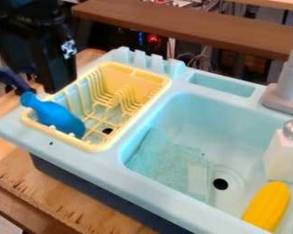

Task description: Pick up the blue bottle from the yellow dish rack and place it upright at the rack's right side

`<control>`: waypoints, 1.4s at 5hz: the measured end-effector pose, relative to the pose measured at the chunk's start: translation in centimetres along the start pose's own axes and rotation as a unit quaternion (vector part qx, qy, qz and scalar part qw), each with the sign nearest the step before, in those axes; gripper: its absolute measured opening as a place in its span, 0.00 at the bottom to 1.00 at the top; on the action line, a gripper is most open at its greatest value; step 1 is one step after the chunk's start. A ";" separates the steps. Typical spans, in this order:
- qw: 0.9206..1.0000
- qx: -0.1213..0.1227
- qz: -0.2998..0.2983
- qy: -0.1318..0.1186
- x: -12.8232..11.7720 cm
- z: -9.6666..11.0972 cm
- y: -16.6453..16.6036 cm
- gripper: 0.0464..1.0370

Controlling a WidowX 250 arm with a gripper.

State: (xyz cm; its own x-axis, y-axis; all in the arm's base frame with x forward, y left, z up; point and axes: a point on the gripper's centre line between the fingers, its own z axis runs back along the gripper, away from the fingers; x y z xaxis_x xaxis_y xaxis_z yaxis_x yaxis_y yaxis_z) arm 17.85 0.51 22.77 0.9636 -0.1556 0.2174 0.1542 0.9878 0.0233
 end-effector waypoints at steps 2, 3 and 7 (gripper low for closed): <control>0.999 0.017 -0.010 -0.029 1.0 -1.2 4.4 0.96; 1.000 0.006 -0.004 -0.005 1.0 -3.4 5.7 0.96; 0.997 -0.048 0.002 0.066 0.4 -6.3 5.3 0.96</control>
State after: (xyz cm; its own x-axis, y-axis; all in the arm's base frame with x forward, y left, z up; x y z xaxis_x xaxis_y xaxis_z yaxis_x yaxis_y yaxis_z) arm 20.45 5.64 16.85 0.9837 -0.1575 0.0870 0.1639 0.9838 -0.0721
